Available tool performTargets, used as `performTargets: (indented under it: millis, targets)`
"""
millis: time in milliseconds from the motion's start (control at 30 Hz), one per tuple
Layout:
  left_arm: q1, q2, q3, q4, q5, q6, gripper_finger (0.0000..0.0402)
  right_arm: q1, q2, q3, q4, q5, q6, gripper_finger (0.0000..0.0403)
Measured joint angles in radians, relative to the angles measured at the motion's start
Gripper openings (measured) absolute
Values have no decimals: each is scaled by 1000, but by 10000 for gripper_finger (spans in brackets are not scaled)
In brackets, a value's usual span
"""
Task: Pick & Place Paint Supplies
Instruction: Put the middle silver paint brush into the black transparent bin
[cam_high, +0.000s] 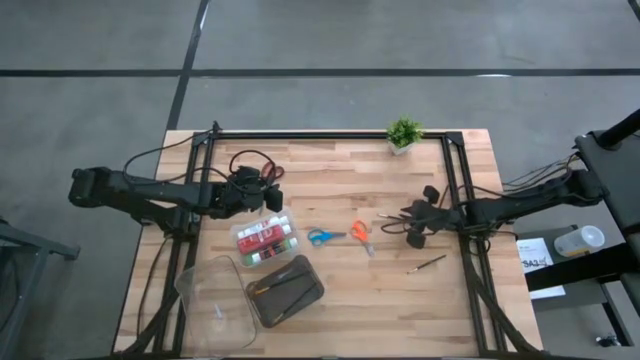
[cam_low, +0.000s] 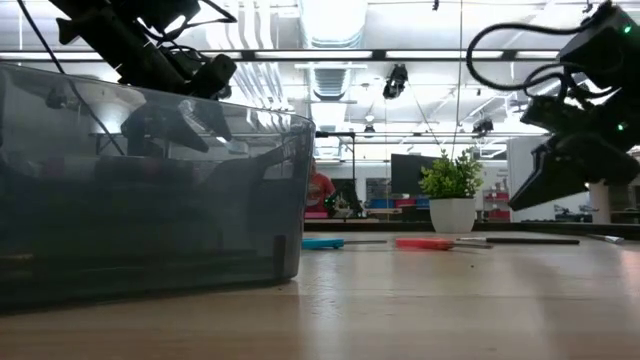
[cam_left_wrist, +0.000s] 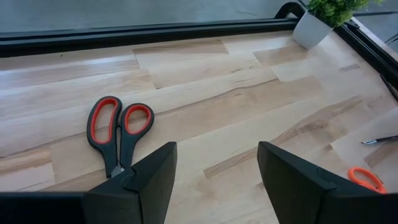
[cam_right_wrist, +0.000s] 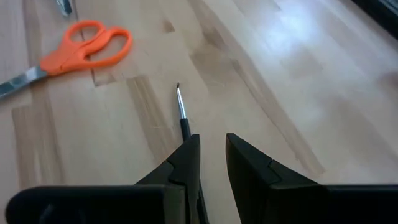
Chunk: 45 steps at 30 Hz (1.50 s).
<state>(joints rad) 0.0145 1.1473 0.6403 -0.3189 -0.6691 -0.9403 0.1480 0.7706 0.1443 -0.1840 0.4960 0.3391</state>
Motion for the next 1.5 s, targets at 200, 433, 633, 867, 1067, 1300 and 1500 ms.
performTargets:
  millis: [200, 433, 633, 867, 1067, 1300, 1500]
  targets:
    - [0, 0, 0, 0, 0, 0, 232, -22, 50, -53, 108, -20, 2, 72]
    - [0, 0, 0, 0, 0, 0, 232, -29, 103, -107, 218, -40, 2, 72]
    - [0, 0, 0, 0, 0, 0, 232, -29, 142, -120, 233, -51, 71, 72]
    - [0, 0, 0, 0, 0, 0, 232, -29, 178, -117, 239, -49, 123, 72]
    - [0, 0, 0, 0, 0, 0, 232, -29, 193, -117, 262, -61, 124, 72]
    - [0, 0, 0, 0, 0, 0, 232, -29, 193, -120, 323, -88, 99, 72]
    - [0, 0, 0, 0, 0, 0, 232, -28, 194, -103, 334, -89, 72, 72]
